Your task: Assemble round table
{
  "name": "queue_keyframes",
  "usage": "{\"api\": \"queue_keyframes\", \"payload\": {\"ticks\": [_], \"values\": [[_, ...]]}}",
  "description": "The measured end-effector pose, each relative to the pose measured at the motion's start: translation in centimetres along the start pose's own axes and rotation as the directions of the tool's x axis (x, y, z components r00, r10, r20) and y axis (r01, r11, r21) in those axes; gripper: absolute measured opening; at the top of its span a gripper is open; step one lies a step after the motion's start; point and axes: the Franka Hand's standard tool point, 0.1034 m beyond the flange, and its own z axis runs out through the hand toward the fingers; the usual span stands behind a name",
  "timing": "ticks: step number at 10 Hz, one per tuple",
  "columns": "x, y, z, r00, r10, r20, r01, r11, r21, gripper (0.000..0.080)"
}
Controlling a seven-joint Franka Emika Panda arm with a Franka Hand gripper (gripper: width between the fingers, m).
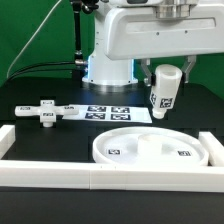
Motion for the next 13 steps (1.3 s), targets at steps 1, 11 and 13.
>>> {"api": "queue_keyframes", "payload": {"ticks": [1,11,13], "values": [[0.0,0.3,-0.2,0.999,-0.016,-0.049,0.015,1.0,-0.012,0.0409],[-1.0,1.3,1.7,0.981,-0.046,-0.188,0.037,0.998,-0.051,0.0409],[-1.3,1.2,2.1,0.982,-0.045,-0.181,0.037,0.998,-0.049,0.0409]]}}
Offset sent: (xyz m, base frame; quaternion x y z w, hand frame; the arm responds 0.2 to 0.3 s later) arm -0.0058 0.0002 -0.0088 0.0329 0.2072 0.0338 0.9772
